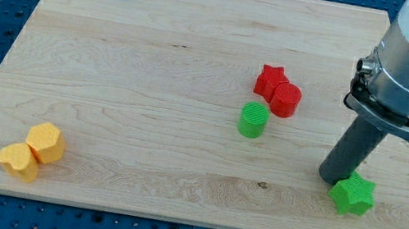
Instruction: Move the green star bottom right to the board
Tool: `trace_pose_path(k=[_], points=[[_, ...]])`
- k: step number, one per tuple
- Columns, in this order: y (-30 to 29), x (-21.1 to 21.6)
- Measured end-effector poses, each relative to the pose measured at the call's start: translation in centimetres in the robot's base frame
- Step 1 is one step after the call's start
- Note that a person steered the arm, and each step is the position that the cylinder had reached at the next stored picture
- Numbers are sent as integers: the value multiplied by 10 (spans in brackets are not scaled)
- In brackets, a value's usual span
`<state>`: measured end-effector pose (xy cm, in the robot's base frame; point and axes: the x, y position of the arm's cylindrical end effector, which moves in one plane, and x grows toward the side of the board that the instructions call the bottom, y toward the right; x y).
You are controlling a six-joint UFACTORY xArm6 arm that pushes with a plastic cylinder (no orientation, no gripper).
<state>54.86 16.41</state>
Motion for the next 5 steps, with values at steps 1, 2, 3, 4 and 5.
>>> trace_pose_path(k=[1, 2, 3, 4, 5], points=[[4, 14], [6, 29], [-1, 42], [-13, 59], [-9, 64]])
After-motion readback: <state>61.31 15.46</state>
